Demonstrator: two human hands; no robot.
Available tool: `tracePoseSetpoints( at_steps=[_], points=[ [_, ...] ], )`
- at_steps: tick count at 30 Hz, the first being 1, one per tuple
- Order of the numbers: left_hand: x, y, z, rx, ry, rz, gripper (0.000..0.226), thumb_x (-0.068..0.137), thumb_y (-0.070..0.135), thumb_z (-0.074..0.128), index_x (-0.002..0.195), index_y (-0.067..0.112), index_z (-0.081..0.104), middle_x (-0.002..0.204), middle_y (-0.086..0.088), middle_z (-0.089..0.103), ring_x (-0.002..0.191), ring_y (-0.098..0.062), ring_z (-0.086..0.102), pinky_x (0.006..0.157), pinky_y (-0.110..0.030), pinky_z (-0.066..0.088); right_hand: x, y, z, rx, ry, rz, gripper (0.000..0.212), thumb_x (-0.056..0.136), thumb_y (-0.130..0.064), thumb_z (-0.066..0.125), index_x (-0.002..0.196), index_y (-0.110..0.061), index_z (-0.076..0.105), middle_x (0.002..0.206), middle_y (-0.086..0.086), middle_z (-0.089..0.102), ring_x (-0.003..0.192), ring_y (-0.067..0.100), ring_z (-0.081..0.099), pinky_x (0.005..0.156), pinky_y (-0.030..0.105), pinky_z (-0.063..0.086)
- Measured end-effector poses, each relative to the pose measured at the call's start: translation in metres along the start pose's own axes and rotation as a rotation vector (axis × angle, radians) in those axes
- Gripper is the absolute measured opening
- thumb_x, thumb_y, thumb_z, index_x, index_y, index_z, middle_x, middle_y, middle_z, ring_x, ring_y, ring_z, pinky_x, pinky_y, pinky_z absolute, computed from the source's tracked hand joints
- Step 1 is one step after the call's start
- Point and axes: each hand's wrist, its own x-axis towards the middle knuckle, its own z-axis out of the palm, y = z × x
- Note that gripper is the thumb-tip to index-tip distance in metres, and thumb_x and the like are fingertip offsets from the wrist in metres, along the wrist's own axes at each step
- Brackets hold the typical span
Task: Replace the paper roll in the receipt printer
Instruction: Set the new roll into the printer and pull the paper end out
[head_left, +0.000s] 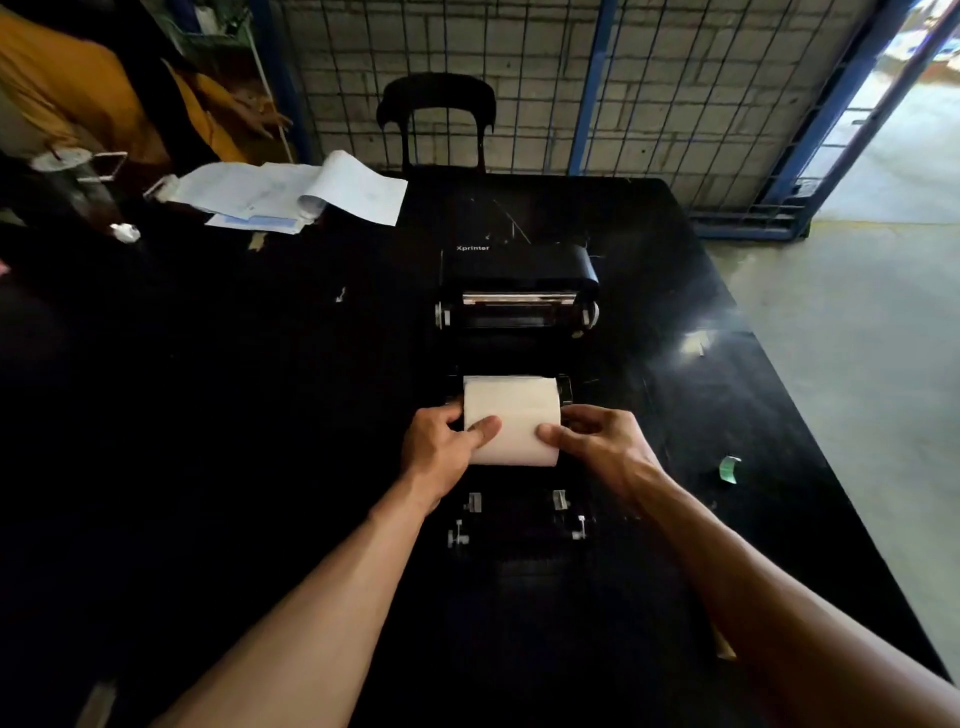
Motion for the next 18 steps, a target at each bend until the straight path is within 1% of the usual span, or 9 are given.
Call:
tracePoseSetpoints(
  at_steps=[2,3,9,11,14,18],
  points=[
    [0.002,0.001,0.001,0.014,-0.006,0.007,0.033,0.08,0.029,0.079,0.11,0.016,0.074,0.094,0.005,0.074,0.088,-0.011,0.068,0.075,-0.022,0.053,0.003,0.005,0.0,0.033,0.005,0.008,0.072,0.072,-0.037,0.089,0.133,-0.006,0.064,0.119,0.01,0.073,0.11,0.022,0.07,0.105,0.044,0.052],
    [0.003,0.001,0.002,0.019,-0.004,0.011,0.033,0.08,0.028,0.079,0.11,0.016,0.074,0.094,0.005,0.074,0.088,-0.011,0.068,0.075,-0.022,0.053,0.004,0.006,0.001,0.049,0.005,0.012,0.07,0.073,-0.035,0.088,0.132,-0.006,0.064,0.119,0.011,0.074,0.11,0.023,0.07,0.105,0.044,0.052],
    [0.004,0.0,0.006,0.043,0.006,-0.001,0.04,0.079,0.029,0.08,0.114,0.012,0.073,0.105,-0.002,0.074,0.096,-0.016,0.068,0.086,-0.031,0.056,0.006,0.009,-0.002,0.068,0.021,0.008,0.065,0.074,-0.03,0.088,0.13,-0.007,0.066,0.112,0.008,0.076,0.104,0.021,0.073,0.102,0.044,0.054],
    [0.001,-0.002,0.008,0.024,-0.001,-0.023,0.039,0.08,0.028,0.079,0.114,0.011,0.073,0.107,-0.004,0.074,0.096,-0.017,0.068,0.088,-0.035,0.056,0.004,0.009,-0.003,0.059,0.023,0.009,0.068,0.073,-0.032,0.089,0.132,-0.007,0.065,0.113,0.008,0.076,0.105,0.022,0.072,0.102,0.043,0.055],
    [-0.001,-0.005,0.008,0.016,0.0,-0.03,0.039,0.08,0.027,0.079,0.115,0.011,0.072,0.107,-0.004,0.074,0.096,-0.016,0.068,0.087,-0.033,0.056,0.002,0.011,0.0,0.073,0.031,0.004,0.07,0.073,-0.031,0.089,0.134,-0.006,0.063,0.114,0.009,0.074,0.106,0.022,0.071,0.102,0.043,0.055],
    [0.0,-0.006,0.006,0.059,-0.002,-0.021,0.039,0.079,0.027,0.08,0.113,0.01,0.073,0.105,-0.004,0.074,0.093,-0.015,0.068,0.084,-0.03,0.056,-0.002,0.016,0.004,0.061,0.041,0.006,0.07,0.073,-0.03,0.089,0.133,-0.006,0.062,0.102,0.001,0.075,0.1,0.017,0.072,0.099,0.041,0.057]
  ],
)
